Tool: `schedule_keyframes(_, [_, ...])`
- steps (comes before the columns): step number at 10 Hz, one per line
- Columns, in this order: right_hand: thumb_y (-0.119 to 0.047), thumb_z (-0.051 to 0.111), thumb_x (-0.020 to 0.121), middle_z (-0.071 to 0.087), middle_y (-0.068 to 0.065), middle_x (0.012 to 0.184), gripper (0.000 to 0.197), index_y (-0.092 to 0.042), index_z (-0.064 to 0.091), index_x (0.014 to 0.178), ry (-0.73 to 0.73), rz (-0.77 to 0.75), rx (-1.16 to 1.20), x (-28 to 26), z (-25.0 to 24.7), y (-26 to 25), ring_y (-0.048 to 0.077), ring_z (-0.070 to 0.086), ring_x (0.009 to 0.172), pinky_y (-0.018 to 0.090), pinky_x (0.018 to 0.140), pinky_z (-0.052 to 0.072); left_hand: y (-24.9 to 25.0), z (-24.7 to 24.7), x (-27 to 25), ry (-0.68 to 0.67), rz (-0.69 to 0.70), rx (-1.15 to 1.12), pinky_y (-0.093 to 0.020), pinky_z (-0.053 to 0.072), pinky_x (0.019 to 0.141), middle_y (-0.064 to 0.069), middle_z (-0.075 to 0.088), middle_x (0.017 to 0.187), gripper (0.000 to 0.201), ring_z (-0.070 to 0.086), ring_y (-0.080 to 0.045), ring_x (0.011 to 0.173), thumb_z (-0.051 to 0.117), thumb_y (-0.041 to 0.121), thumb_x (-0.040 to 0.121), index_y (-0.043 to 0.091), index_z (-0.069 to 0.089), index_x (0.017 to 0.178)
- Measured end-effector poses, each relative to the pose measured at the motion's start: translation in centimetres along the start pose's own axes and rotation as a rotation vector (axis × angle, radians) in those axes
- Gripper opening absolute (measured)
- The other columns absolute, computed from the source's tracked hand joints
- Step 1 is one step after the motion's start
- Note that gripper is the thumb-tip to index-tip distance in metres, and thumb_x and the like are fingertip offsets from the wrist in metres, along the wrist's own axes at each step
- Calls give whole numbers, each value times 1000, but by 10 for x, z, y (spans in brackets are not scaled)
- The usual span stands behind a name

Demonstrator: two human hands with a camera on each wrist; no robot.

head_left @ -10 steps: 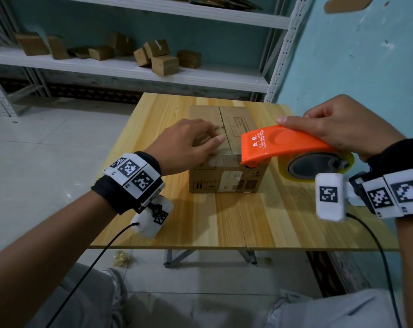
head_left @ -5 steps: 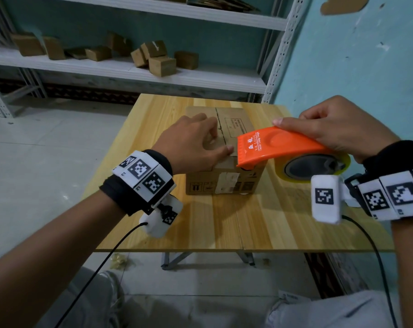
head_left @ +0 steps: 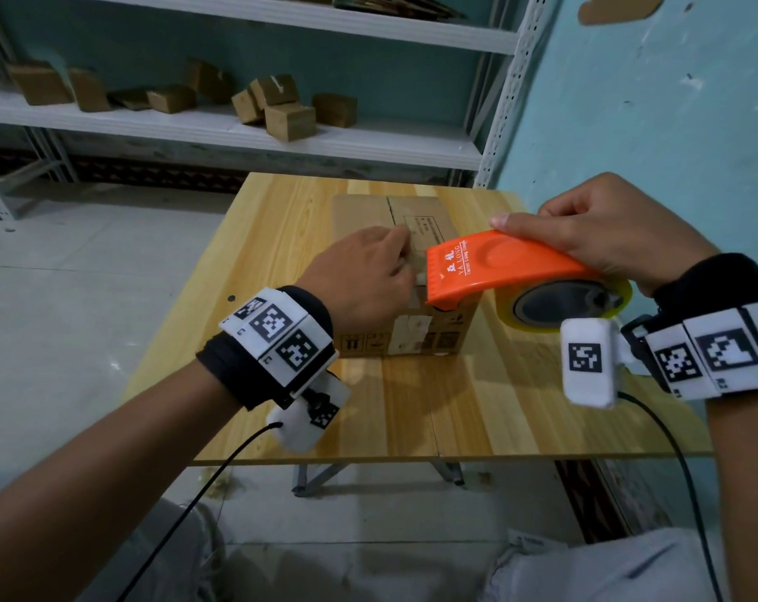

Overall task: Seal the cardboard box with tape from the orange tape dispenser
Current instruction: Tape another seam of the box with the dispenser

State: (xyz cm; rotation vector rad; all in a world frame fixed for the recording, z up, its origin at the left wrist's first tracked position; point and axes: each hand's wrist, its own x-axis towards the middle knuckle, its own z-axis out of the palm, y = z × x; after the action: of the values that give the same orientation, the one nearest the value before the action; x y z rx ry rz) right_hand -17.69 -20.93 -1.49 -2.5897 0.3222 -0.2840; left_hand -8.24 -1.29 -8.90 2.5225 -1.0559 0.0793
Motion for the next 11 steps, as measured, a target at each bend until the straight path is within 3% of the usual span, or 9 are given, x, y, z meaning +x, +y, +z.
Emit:
schedule_keyframes(1, [-65,64,78,55,-7,43,56,-11,66,65,-1,-2,7,1,0,1,0,52,38,24,55,37,1,9,-2,-3,83,204,-36,29,112,-16,39,143,47,38,-27,131,19,34,102,5,45,129])
schedule_keyframes(2, [-65,64,78,57,-2,50,56,-10,68,66,6,-6,-4,1,0,1,3,53,40,24,54,38,-3,12,-3,-43,89,344,-43,19,118,-17,19,156,82,20,-32,143,-10,50,86,7,27,145])
schedule_keyframes(3, [-66,63,77,59,2,54,57,-10,69,67,5,-10,-13,1,0,0,8,54,45,24,54,38,-6,13,0,-91,217,513,-50,20,116,-19,10,158,88,13,-36,145,-17,47,79,8,19,149])
schedule_keyframes(5, [-66,64,77,60,1,54,55,-13,68,65,-12,-13,-6,3,-2,-2,14,57,53,26,57,40,-19,19,10,-151,228,479,-52,18,116,-9,8,161,82,4,-31,148,-17,53,81,19,6,152])
schedule_keyframes(6, [-66,65,76,56,-8,42,54,-14,68,63,-33,-10,-8,5,-4,-4,11,55,49,25,56,39,-20,19,9,-146,213,456,-51,16,117,-8,8,161,83,4,-29,148,-17,54,80,19,4,152])
schedule_keyframes(9, [-66,57,83,68,6,66,57,-13,77,77,-100,-38,-64,10,1,-16,17,63,59,26,58,42,-30,8,5,-172,221,425,-46,10,119,-5,2,162,90,-1,-23,149,-18,52,72,21,2,153])
schedule_keyframes(10, [-67,57,82,69,6,68,57,-13,78,79,-113,-32,-79,11,1,-18,17,64,61,27,59,42,-26,6,2,-122,227,530,-44,11,118,-10,10,161,73,7,-26,148,1,39,86,10,15,152])
schedule_keyframes(11, [-66,57,81,70,7,71,58,-12,78,82,-93,-37,-71,12,0,-16,18,64,63,26,59,42,-27,6,4,-175,231,503,-46,10,119,-8,3,161,82,0,-26,148,-11,47,79,17,6,153])
